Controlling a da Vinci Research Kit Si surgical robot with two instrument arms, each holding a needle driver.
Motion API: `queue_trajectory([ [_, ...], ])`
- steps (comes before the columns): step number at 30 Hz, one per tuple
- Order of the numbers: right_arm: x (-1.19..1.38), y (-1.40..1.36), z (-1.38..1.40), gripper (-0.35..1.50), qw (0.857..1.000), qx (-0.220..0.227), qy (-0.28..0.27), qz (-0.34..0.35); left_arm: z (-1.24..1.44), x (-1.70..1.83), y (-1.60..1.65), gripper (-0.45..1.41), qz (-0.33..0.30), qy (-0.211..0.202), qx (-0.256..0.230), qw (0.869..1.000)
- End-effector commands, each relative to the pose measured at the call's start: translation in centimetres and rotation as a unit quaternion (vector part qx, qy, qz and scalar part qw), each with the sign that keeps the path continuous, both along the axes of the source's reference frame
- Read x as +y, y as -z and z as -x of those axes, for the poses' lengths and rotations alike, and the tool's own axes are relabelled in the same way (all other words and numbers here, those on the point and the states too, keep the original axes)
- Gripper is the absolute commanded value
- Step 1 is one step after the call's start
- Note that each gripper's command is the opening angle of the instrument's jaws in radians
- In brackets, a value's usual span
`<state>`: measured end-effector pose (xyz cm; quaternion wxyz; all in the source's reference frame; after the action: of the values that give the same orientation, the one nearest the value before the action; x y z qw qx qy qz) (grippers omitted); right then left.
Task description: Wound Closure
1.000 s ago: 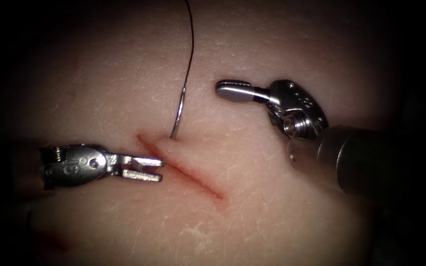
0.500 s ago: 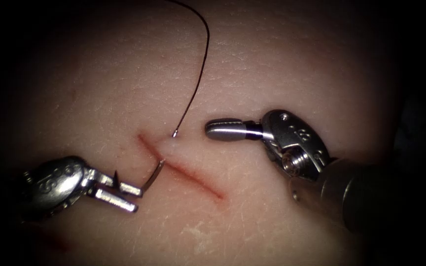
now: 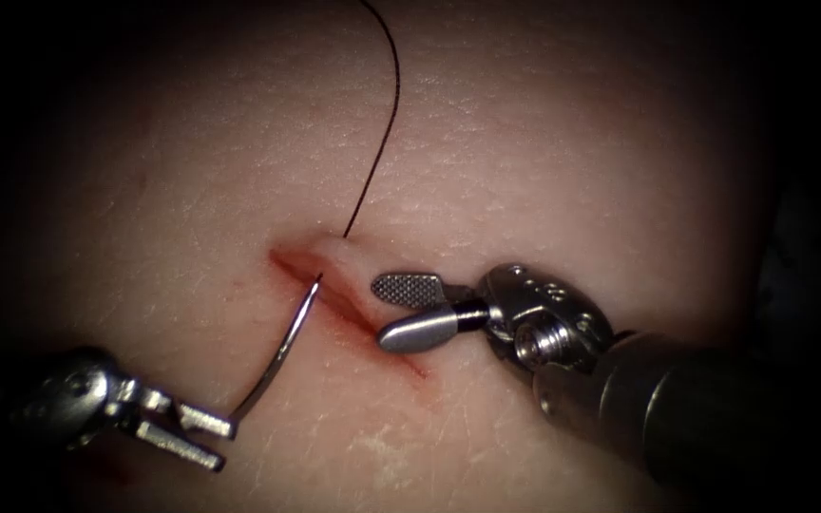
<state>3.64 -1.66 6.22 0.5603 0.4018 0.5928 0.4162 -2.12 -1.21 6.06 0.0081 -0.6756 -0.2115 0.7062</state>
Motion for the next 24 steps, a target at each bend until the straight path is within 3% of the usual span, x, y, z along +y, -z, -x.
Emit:
queue_trajectory([
  [1, -0.04, -0.07, -0.09, 1.2, 1.0, -0.001, -0.001, -0.008, 0.05, -0.05, -0.05, -0.45, 0.013, 0.003, -0.001, 1.0],
  [8, 0.03, 0.01, -0.07, 1.4, 0.999, -0.024, -0.023, -0.036, 0.08, 0.17, 0.05, -0.45, 0.104, 0.06, 0.01, 0.993],
  [15, 0.11, 0.16, 0.01, 1.45, 0.997, -0.047, -0.042, -0.048, 0.12, 0.46, 0.09, -0.45, 0.161, 0.133, 0.01, 0.978],
  [24, 0.34, 0.34, 0.05, 1.45, 0.995, -0.054, -0.062, -0.065, 0.39, 0.4, -0.03, -0.45, 0.206, 0.153, 0.033, 0.966],
])
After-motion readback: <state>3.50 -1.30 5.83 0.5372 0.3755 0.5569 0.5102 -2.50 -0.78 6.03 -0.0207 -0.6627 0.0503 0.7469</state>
